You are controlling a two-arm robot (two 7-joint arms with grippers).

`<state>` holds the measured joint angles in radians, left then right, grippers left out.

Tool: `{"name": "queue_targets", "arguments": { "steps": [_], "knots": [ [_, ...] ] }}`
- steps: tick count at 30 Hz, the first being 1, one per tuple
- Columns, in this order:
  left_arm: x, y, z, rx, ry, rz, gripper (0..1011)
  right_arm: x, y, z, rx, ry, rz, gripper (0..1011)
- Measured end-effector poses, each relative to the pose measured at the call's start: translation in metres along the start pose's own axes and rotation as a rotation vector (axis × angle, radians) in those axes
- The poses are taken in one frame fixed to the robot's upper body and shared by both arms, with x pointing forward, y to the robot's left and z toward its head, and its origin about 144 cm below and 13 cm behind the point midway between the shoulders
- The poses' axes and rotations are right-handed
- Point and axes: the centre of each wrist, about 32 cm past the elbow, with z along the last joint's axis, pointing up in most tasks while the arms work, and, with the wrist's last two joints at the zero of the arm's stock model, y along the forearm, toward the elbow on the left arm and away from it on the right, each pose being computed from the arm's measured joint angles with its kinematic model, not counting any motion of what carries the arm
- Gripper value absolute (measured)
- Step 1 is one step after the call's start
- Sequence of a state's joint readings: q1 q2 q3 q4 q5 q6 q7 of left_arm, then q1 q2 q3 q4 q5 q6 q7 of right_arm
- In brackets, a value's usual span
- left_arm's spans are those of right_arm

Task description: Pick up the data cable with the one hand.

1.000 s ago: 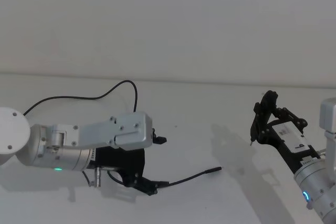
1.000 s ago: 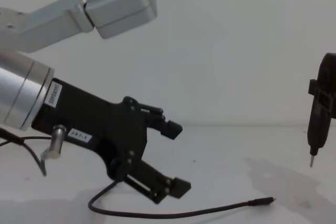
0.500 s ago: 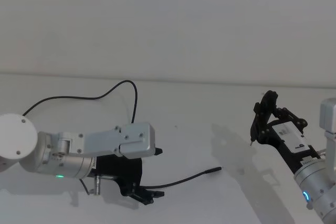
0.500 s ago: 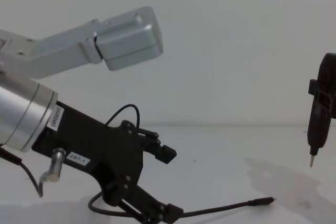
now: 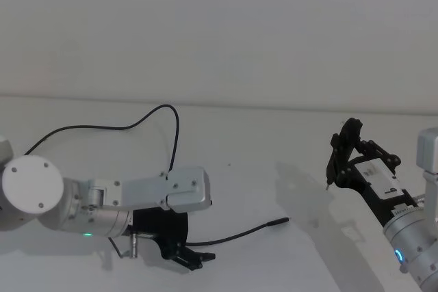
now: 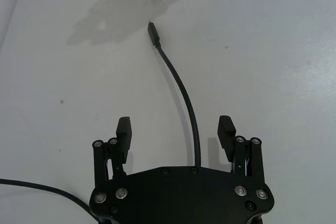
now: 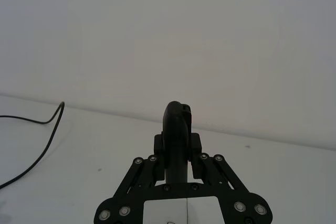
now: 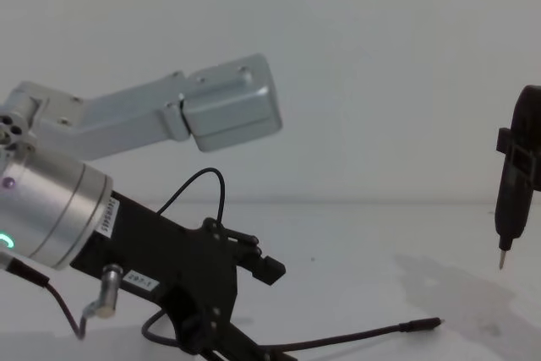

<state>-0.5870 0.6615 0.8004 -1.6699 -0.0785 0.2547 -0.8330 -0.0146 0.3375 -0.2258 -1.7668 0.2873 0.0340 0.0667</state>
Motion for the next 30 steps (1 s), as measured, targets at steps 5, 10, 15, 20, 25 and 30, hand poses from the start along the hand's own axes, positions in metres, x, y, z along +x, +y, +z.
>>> {"name": "queue_targets", "arguments": {
  "steps": [5, 10, 15, 20, 25, 30],
  "knots": [
    [-0.001, -0.005, -0.001, 0.014, 0.004, 0.005, 1001, 0.000, 0.000, 0.000, 0.000, 0.000, 0.000, 268],
    [-0.001, -0.010, -0.002, 0.022, 0.008, 0.011, 1001, 0.000, 0.000, 0.000, 0.000, 0.000, 0.000, 268],
    [-0.001, -0.013, -0.002, 0.026, 0.009, 0.014, 940, 0.000, 0.000, 0.000, 0.000, 0.000, 0.000, 268],
    [-0.002, -0.015, -0.003, 0.030, 0.011, 0.017, 801, 0.000, 0.000, 0.000, 0.000, 0.000, 0.000, 268],
    [-0.002, -0.017, -0.003, 0.032, 0.012, 0.018, 673, 0.000, 0.000, 0.000, 0.000, 0.000, 0.000, 268],
    [-0.002, -0.018, -0.003, 0.033, 0.012, 0.019, 493, 0.000, 0.000, 0.000, 0.000, 0.000, 0.000, 268]
  ]
}}
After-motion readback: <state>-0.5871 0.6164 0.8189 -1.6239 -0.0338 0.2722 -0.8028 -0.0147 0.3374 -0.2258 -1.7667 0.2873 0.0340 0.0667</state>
